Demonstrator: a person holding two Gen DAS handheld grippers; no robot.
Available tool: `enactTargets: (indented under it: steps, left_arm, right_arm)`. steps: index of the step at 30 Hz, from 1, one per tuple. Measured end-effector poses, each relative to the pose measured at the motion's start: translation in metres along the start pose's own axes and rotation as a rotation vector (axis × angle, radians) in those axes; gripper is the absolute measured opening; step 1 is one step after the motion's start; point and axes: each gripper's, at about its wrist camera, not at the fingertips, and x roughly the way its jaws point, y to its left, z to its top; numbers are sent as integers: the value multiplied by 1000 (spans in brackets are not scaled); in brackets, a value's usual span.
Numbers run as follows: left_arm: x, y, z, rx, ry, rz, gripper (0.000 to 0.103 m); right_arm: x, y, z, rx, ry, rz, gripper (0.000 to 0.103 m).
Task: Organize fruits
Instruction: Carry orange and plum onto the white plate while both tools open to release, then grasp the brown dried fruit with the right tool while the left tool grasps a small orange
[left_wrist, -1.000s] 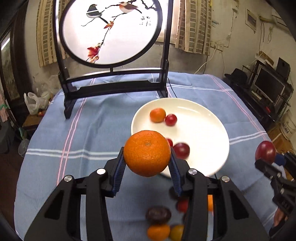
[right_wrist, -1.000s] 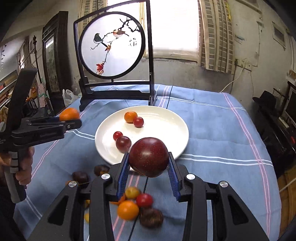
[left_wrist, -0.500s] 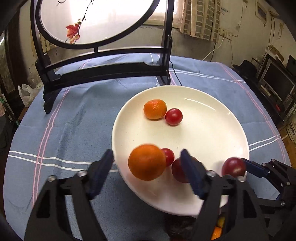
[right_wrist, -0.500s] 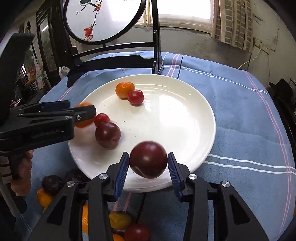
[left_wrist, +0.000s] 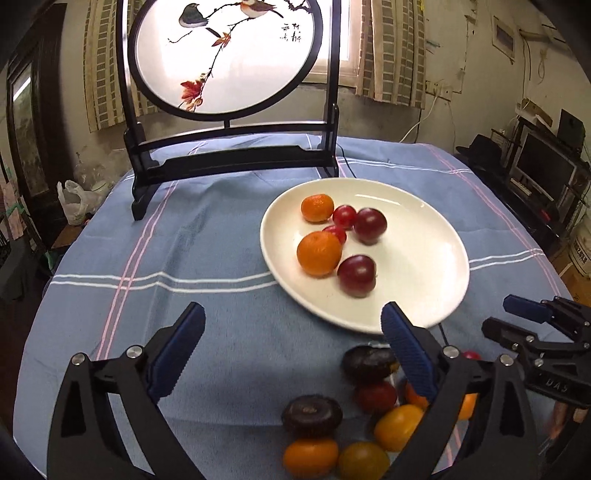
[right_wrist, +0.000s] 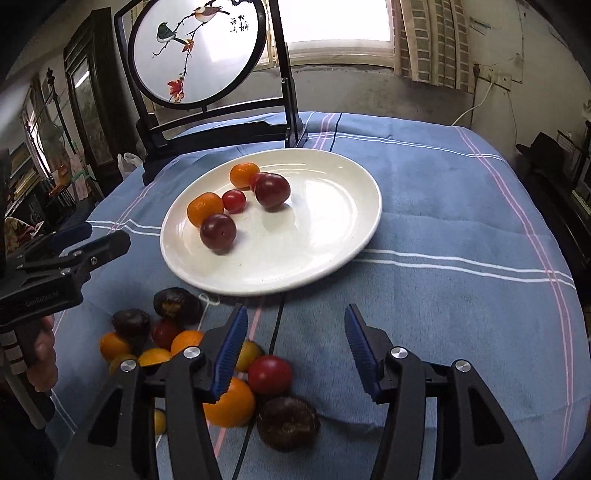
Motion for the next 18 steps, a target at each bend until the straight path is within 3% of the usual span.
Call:
enactTargets:
  steps: [4,7,11,15,18]
  left_arm:
    - [-4,16,-25,-36,40,9,94]
    - [-10,27,-36,-57,27,18,94]
    - [-12,41,-50,-99,-5,-31,94]
    - [-17,43,-51,-44,-29,-70,94]
    - [-14,39,-52,-20,-11,-84,97]
  right_arm:
    - [-11,6,-22,-20,15,-1,55]
    - [-17,13,-40,-52,39,-13,56]
    - [-17,18,-61,-73,70,-33,56]
    - [4,19,-70,-74,137,-72,56]
    - [12,22,-66,-78,127,-94,56]
